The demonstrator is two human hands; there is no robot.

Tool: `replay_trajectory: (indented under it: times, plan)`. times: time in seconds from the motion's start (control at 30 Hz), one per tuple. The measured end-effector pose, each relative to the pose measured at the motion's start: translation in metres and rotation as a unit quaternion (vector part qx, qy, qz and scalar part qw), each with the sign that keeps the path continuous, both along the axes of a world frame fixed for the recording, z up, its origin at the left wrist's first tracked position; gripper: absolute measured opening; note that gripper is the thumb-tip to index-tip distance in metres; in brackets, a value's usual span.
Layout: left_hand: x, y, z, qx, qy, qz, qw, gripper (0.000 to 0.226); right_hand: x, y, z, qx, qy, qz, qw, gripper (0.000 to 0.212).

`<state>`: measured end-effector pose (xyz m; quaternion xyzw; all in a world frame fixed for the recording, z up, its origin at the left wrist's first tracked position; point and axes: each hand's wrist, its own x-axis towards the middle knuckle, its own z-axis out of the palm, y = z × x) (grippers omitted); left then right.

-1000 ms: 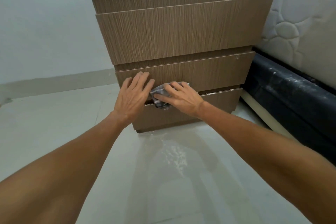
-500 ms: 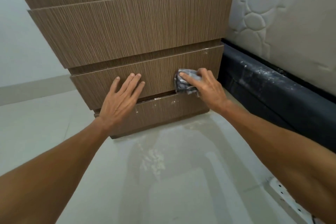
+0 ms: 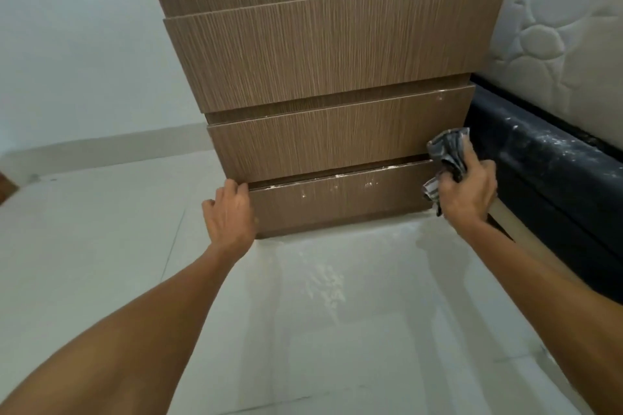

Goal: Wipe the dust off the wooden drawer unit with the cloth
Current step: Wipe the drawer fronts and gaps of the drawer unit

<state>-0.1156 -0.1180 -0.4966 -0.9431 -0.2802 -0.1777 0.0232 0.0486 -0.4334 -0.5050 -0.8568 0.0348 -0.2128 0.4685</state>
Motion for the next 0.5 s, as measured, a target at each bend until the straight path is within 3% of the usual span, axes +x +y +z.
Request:
replay_trajectory:
  times: [0.23, 0.5]
  plan:
    - [0.002, 0.002, 0.002, -0.043, 0.028, 0.007, 0.999, 0.030, -0.041, 0.059, 0.008, -0.095, -0.092, 0.152, 0.979, 0.070]
    - [0.001, 0.012, 0.008, -0.063, 0.041, 0.006, 0.997, 0.030, -0.081, 0.132, 0.032, -0.236, -0.132, 0.282, 0.920, 0.073]
